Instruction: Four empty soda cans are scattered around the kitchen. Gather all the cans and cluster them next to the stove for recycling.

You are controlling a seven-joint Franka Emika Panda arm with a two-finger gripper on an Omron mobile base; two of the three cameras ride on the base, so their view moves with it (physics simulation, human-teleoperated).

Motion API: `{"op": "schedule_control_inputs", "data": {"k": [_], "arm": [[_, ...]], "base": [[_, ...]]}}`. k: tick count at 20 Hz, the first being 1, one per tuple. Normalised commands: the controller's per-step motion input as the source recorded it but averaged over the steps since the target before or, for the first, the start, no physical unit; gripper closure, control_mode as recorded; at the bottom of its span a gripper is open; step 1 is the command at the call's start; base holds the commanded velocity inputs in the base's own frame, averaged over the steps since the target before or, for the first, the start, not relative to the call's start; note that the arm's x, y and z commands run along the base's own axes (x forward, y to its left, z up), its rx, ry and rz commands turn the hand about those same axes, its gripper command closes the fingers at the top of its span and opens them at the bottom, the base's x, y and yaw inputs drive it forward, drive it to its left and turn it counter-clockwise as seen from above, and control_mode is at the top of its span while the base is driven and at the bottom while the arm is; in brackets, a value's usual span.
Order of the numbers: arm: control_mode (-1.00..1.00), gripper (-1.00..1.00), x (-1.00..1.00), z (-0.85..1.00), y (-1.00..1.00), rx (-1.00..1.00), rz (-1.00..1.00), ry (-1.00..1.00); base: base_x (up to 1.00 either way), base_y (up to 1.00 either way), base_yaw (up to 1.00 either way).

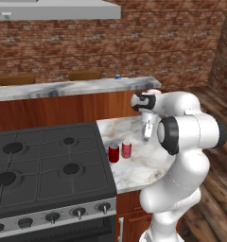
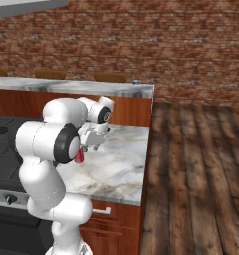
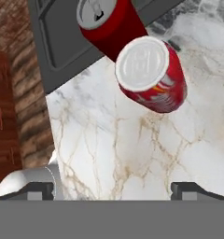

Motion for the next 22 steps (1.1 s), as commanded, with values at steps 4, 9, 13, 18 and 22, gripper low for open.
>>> {"op": "schedule_control_inputs", "data": {"k": [4, 9, 13, 18, 22], "arm": [[-1.0, -1.0, -0.27, 0.24, -0.24, 0.02, -0.31, 0.0], [-1.0, -1.0, -0.62, 0.32, -0.11, -0.03, -0.19, -0.05], [-1.0, -1.0, -0.13, 0.13, -0.05, -0.09, -0.33, 0.0], [-1.0, -1.0, 0.0, 0.13, -0.03, -0.07, -0.43, 0.0], [-1.0, -1.0, -0.02, 0.19, 0.0, -0.13, -0.35, -0.01]], "base": [[0.0, 0.0, 0.0], [0.0, 0.0, 0.0], [0.0, 0.0, 0.0], [0.0, 0.0, 0.0], [0.0, 0.0, 0.0]]}}
